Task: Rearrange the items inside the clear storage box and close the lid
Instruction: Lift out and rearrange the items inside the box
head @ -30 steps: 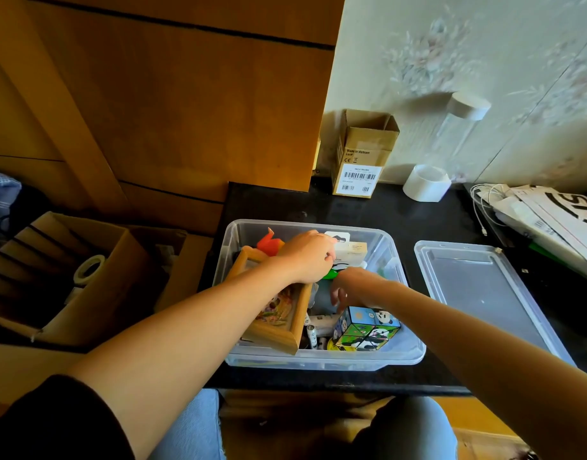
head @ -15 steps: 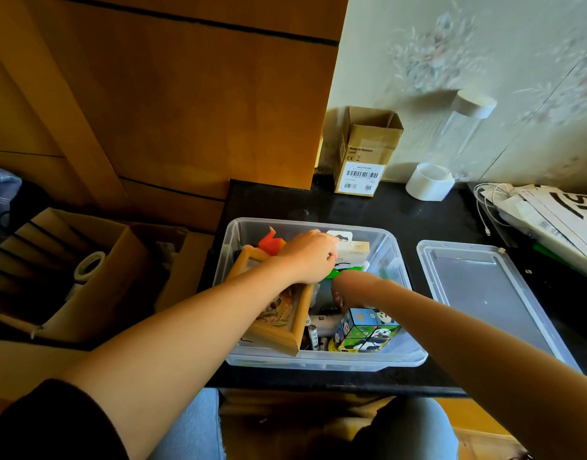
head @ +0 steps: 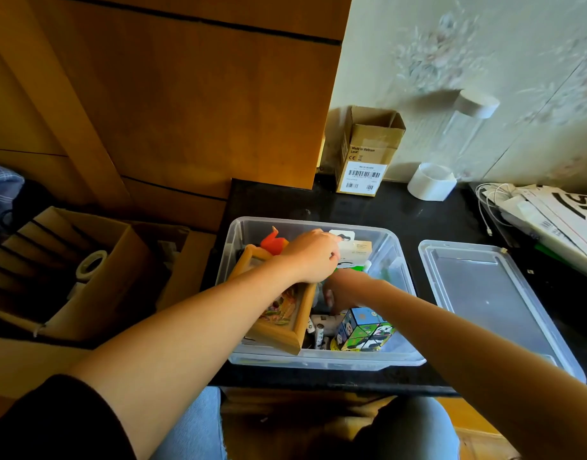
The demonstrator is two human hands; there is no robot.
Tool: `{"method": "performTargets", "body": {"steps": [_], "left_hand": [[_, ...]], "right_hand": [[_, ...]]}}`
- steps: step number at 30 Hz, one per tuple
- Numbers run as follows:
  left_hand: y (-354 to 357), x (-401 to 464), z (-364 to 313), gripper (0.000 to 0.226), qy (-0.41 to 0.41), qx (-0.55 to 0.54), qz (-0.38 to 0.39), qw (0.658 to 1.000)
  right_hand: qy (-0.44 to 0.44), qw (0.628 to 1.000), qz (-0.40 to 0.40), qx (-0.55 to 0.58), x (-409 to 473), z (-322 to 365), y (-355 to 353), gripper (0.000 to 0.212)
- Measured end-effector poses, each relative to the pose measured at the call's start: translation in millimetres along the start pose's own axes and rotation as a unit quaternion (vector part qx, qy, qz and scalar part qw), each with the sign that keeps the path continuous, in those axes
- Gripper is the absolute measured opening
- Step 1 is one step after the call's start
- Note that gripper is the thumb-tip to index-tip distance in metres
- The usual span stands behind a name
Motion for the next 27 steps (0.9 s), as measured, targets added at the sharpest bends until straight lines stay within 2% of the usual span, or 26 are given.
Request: {"method": "performTargets", "body": {"steps": [3, 6, 8, 11, 14, 19, 24, 27], "left_hand": [[0, -1, 0, 0.033, -0.008, -0.010, 0.001, 1.000], [0, -1, -1, 0.034, -0.015, -0.018, 0.005, 1.000], [1, -2, -1, 0.034, -0.017, -0.021, 0.009, 1.000], [0, -2, -1, 0.030, -0.007, -0.014, 0.008, 1.000], [0, 0, 0, 0.029, -0.002, -0.016, 0.004, 1.000], [1, 0, 1, 0.031, -0.002, -0.016, 0.000, 1.000], [2, 0, 0, 0.029, -0.007, -0.025, 0.008, 1.000], [2, -2, -4, 0.027, -0.003, -0.004, 0.021, 1.000]], "right_hand": [[-0.030, 0.997, 0.019, -0.070, -3, 12, 0, 0.026], [-0.030, 0.992, 0.008, -0.119, -5, 14, 1, 0.029], [-0.015, 0.997, -0.022, -0.072, -5, 8, -3, 0.032], [0.027, 0.991, -0.104, 0.079, -9, -17, -26, 0.036], [0.039, 0.985, -0.139, 0.099, -16, -41, -41, 0.031], [0.061, 0.994, -0.059, 0.071, -20, -54, -32, 0.027], [0.086, 0.979, 0.140, 0.124, -19, -51, -11, 0.024], [0.103, 0.977, 0.144, 0.118, -19, -53, -1, 0.028]]}}
Point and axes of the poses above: each hand's wrist, its own x-axis towards the middle knuckle, its own y-axis out of the palm, z = x × y, the point moved 9 cm from there along x, towards the middle knuckle, and after that the axes turned 13 degrees about y, right-handed, at the moved point
